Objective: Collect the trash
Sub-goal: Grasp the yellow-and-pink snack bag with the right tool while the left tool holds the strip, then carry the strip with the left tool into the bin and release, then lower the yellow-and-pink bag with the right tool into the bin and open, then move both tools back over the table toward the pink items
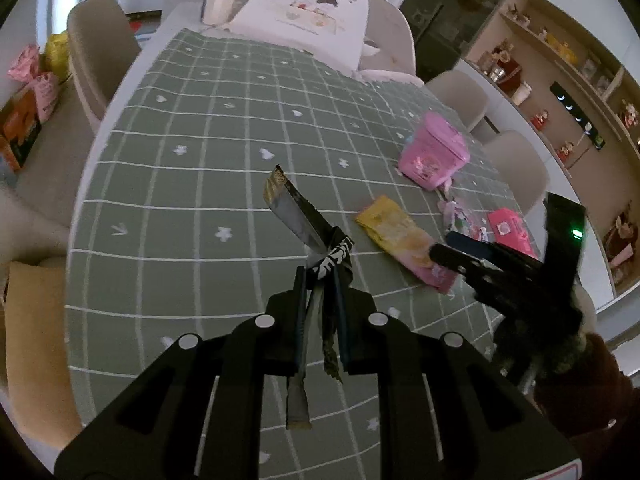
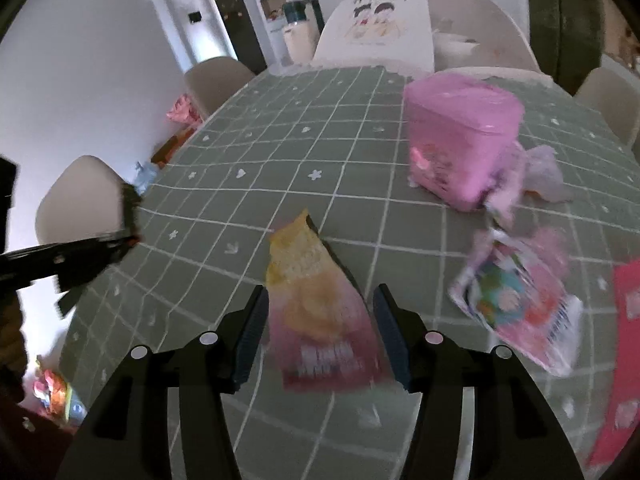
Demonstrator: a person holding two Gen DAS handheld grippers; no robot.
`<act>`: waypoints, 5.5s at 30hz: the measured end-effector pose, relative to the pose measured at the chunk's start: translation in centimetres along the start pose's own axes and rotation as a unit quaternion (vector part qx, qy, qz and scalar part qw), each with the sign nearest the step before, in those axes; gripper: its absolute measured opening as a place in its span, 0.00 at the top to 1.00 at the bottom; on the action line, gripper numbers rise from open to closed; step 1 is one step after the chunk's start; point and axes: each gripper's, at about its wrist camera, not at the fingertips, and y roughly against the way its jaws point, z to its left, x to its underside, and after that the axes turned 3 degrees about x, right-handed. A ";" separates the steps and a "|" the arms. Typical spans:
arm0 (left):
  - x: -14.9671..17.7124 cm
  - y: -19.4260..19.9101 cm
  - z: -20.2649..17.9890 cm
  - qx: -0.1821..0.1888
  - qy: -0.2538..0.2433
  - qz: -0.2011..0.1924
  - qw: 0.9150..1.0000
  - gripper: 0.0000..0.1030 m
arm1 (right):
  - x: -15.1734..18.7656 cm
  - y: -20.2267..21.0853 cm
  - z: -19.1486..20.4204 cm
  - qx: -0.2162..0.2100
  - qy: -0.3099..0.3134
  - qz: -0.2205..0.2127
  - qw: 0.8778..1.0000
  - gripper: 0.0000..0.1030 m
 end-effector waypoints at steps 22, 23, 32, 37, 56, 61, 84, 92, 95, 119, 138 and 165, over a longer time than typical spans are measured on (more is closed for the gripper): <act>-0.3 0.2 3.6 0.008 0.003 0.018 1.000 0.88 | -0.3 -3.4 1.9 0.037 -0.005 0.042 0.998 0.76; -0.3 0.1 3.4 0.010 0.000 0.019 1.000 0.88 | -0.3 -3.3 2.1 0.035 -0.001 0.043 0.998 0.81; -1.9 -1.8 -0.4 0.053 -0.042 0.025 0.997 0.88 | 1.2 4.7 2.9 0.071 0.001 -0.023 0.997 0.94; -2.3 -3.5 -4.8 0.093 -0.077 0.037 0.992 0.88 | 2.5 10.3 1.4 0.125 -0.034 -0.058 0.990 0.94; -0.3 -8.5 -25.8 0.221 -0.217 0.081 0.947 0.88 | 12.4 26.8 -9.1 0.277 -0.162 -0.129 0.938 0.94; 1.7 -9.1 -32.4 0.253 -0.258 0.092 0.928 0.88 | 15.8 31.2 -12.5 0.316 -0.195 -0.145 0.917 0.94; 14.5 -19.3 -56.3 0.279 -0.393 0.192 0.855 0.88 | 30.6 43.3 -22.1 0.412 -0.321 -0.184 0.833 0.94; 17.1 -23.4 -58.7 0.218 -0.428 0.224 0.848 0.87 | 32.5 43.1 -23.5 0.403 -0.341 -0.187 0.828 0.94; 18.1 -24.2 -59.5 0.205 -0.444 0.230 0.841 0.86 | 32.9 43.2 -24.1 0.403 -0.348 -0.186 0.826 0.94; 10.7 -19.8 -52.5 0.290 -0.333 0.218 0.870 0.60 | 28.2 37.8 -26.4 0.339 -0.343 -0.188 0.856 0.94; 2.0 -15.8 -33.4 0.169 -0.170 0.137 0.961 0.60 | 26.7 25.8 -28.8 0.304 -0.377 -0.042 0.874 0.92; -3.4 -11.8 -15.6 0.056 -0.095 0.045 0.993 0.59 | 15.4 26.4 -18.7 0.304 -0.270 -0.145 0.902 0.61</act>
